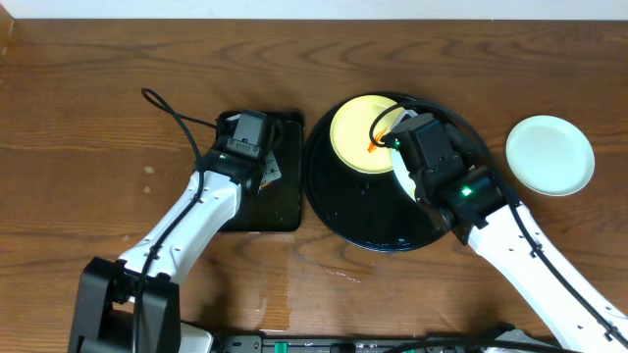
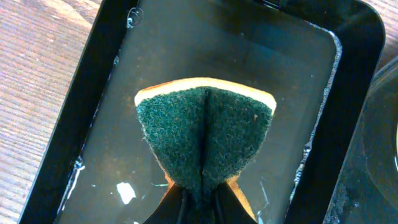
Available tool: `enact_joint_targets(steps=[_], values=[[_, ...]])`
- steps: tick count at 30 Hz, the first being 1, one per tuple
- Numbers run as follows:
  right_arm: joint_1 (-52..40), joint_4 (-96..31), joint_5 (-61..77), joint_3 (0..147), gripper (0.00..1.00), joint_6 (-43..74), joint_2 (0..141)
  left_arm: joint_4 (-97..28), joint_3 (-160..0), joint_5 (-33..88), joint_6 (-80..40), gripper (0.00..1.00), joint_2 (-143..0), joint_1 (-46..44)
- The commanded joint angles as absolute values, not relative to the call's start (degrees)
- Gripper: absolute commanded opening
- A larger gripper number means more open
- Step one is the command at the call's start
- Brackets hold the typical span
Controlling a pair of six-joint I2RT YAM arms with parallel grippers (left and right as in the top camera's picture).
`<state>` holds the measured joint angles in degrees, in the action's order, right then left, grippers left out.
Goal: Clean dirty plates on tray and stack at the side
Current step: 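Lift the cleaned green plate with the right gripper and move it right, then set the green plate onto the other green plate at the right side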
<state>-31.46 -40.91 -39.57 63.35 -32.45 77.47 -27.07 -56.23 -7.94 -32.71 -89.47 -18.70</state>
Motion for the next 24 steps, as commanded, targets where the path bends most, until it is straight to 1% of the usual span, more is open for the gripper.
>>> enact_joint_targets(steps=[1, 18, 20, 24], values=[[-31.97, -40.56, -42.02, 64.82, 0.01, -33.26, 76.51, -27.4, -56.05, -9.06, -31.92, 0.12, -89.14, -18.5], [-31.97, -39.66, -42.22, 64.82, 0.01, -33.28, 76.51, -27.4, -56.05, -9.06, -31.94, 0.12, -89.14, -18.5], [-31.97, -39.35, -42.19, 64.82, 0.01, -32.34, 76.49, -27.4, -56.05, -9.06, -31.94, 0.12, -89.14, -18.5], [-30.92, -38.52, -40.34, 64.82, 0.01, -26.5, 76.51, -27.4, -56.05, -9.06, -31.94, 0.12, -89.14, -18.5]])
